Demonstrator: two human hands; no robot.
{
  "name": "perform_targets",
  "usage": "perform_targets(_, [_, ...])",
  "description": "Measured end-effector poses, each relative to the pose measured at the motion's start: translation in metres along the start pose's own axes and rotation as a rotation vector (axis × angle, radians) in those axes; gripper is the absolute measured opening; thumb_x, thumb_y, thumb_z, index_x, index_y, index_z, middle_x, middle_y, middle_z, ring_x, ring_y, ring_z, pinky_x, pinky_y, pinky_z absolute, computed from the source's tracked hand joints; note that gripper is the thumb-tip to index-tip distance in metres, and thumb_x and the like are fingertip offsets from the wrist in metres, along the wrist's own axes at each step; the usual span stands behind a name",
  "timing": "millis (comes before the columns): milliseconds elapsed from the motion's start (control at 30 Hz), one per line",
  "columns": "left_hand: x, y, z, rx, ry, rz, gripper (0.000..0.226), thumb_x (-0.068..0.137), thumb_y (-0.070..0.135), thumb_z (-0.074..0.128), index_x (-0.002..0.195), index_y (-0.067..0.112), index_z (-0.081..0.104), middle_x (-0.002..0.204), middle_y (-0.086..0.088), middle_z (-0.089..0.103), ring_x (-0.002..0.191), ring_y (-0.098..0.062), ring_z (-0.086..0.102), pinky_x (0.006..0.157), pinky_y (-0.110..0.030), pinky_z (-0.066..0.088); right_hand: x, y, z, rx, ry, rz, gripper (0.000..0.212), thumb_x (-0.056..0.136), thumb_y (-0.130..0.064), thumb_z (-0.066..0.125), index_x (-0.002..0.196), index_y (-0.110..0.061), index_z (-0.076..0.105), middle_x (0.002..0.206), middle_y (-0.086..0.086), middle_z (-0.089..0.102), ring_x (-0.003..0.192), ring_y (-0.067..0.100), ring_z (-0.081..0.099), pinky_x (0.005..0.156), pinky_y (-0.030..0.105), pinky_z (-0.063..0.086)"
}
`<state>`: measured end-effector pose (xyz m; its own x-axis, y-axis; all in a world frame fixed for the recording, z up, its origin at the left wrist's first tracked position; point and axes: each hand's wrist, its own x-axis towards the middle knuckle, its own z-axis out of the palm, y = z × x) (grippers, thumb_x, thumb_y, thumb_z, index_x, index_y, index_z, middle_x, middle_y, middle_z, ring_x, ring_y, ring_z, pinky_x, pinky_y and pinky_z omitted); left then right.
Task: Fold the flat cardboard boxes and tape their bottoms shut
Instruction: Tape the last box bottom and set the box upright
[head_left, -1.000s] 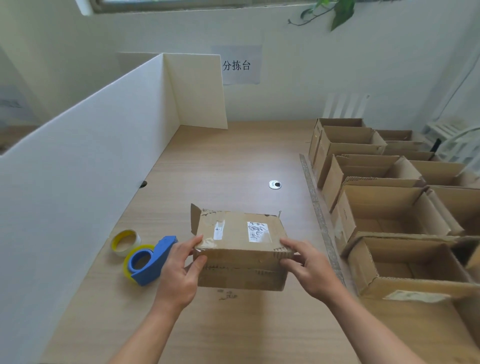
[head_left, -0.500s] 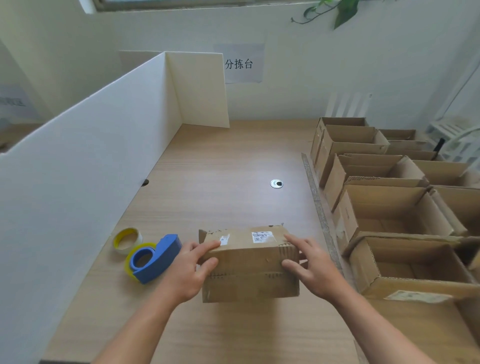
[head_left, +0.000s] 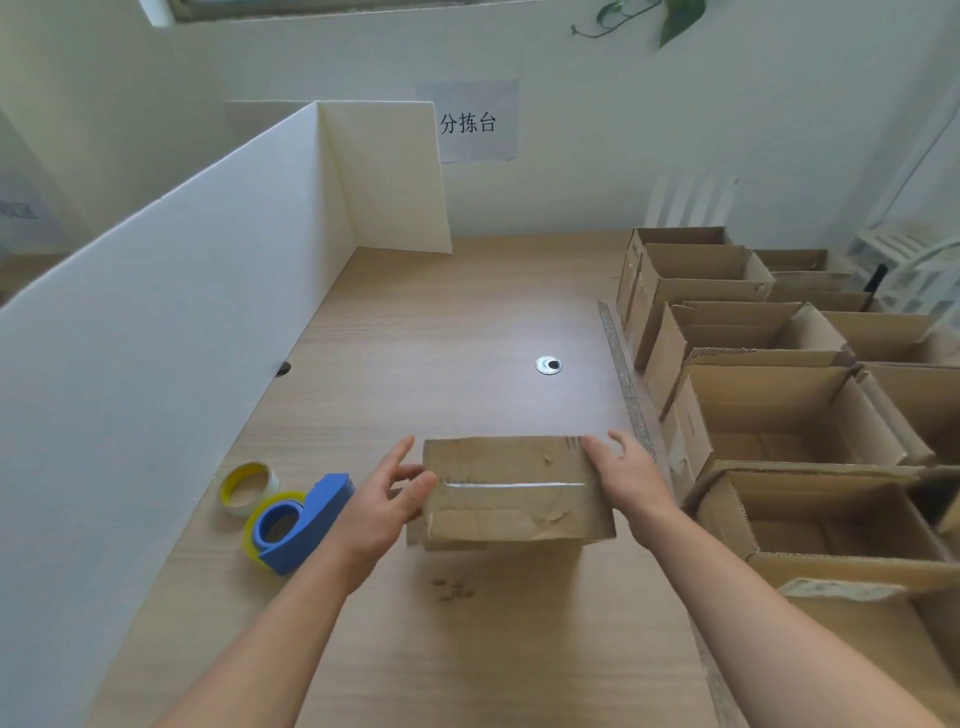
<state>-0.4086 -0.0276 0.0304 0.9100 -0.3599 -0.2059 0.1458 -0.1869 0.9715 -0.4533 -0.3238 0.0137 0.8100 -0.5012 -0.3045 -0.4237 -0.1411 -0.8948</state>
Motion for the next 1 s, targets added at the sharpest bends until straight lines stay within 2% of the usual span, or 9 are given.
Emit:
perform_targets(133, [0.003,-0.001,-0.007,-0.031,-0.181,0.094,0.076,0.082,0.031,0.073,0.149,0.040,0.038,0.149,0.013,0.048,0.138,-0.009,0.043,0.107,-0.038,0.043,-0.004,-0.011,-0.010,0.408,-0.199,0.111,0.045,0.093,-0.051,0.061,0.122,-0.017,0.054,0.118,0.008,0.065,0.103,0.023,0.066,0.072,0.044,0.056])
perform_targets(233, [0.005,0.006,-0.016,-0.007,-0.280,0.082,0.072,0.084,0.024,0.072,0.142,0.054,0.041,0.149,0.020,0.046,0.136,-0.004,0.044,0.103,-0.033,0.044,-0.013,-0.007,-0.021,0.439,-0.334,-0.048,0.060,0.086,-0.044,0.069,0.139,-0.023,0.049,0.128,-0.001,0.064,0.115,0.014,0.064,0.088,0.038,0.053])
perform_targets(333, [0.006,0.013,-0.025,-0.019,-0.169,0.025,0.080,0.076,0.028,0.084,0.139,0.052,0.041,0.135,0.035,0.052,0.122,0.009,0.053,0.088,-0.012,0.048,-0.023,-0.005,-0.026,0.287,-0.467,-0.192,0.065,0.086,-0.034,0.070,0.144,-0.040,0.041,0.125,-0.025,0.064,0.118,-0.006,0.057,0.093,0.017,0.046])
perform_targets(433, [0.008,0.016,-0.023,0.118,-0.051,0.044,0.080,0.080,0.032,0.077,0.150,0.027,0.038,0.125,0.031,0.059,0.109,0.011,0.060,0.076,-0.009,0.050,-0.024,-0.007,-0.023,0.171,-0.372,-0.276,0.054,0.093,-0.022,0.066,0.140,-0.041,0.046,0.125,-0.023,0.064,0.116,-0.011,0.056,0.089,0.008,0.046])
perform_targets(567, [0.010,0.019,-0.011,0.124,0.013,0.033,0.072,0.085,0.038,0.067,0.150,0.022,0.040,0.123,0.013,0.065,0.108,0.002,0.065,0.080,-0.020,0.055,-0.019,-0.010,-0.020,0.218,-0.254,-0.292,0.043,0.097,-0.021,0.060,0.138,-0.030,0.052,0.129,-0.027,0.056,0.110,-0.024,0.050,0.085,0.000,0.041])
perform_targets(700, [0.008,0.016,-0.004,0.058,0.034,0.007,0.072,0.083,0.047,0.059,0.150,0.027,0.039,0.141,0.008,0.056,0.126,-0.006,0.056,0.107,-0.033,0.047,-0.015,-0.011,-0.022,0.309,-0.310,-0.201,0.034,0.098,-0.030,0.056,0.129,-0.044,0.056,0.126,-0.032,0.060,0.115,-0.015,0.053,0.088,0.014,0.049])
perform_targets(767, [0.008,0.013,-0.001,0.040,0.061,0.018,0.057,0.091,0.041,0.057,0.146,0.037,0.041,0.142,0.021,0.052,0.132,0.002,0.047,0.114,-0.030,0.037,-0.014,-0.012,-0.022,0.374,-0.369,-0.154,0.034,0.097,-0.044,0.052,0.130,-0.044,0.058,0.129,-0.027,0.061,0.117,-0.006,0.056,0.086,0.023,0.052])
perform_targets(900, [0.005,0.015,0.010,0.116,0.031,0.055,0.053,0.104,0.023,0.048,0.139,0.060,0.032,0.136,0.047,0.037,0.132,0.022,0.029,0.112,-0.012,0.025,-0.011,-0.012,-0.016,0.604,-0.257,-0.050,0.046,0.088,-0.056,0.057,0.126,-0.031,0.063,0.112,-0.010,0.072,0.106,0.016,0.067,0.080,0.039,0.056])
perform_targets(1000, [0.004,0.023,0.025,0.290,-0.038,0.142,0.056,0.105,0.038,0.042,0.151,0.055,0.015,0.148,0.039,0.025,0.136,0.020,0.015,0.112,-0.019,0.015,-0.005,-0.016,-0.012,0.660,-0.131,0.126,0.028,0.097,-0.048,0.056,0.107,-0.026,0.069,0.093,-0.006,0.076,0.090,0.019,0.071,0.066,0.039,0.058])
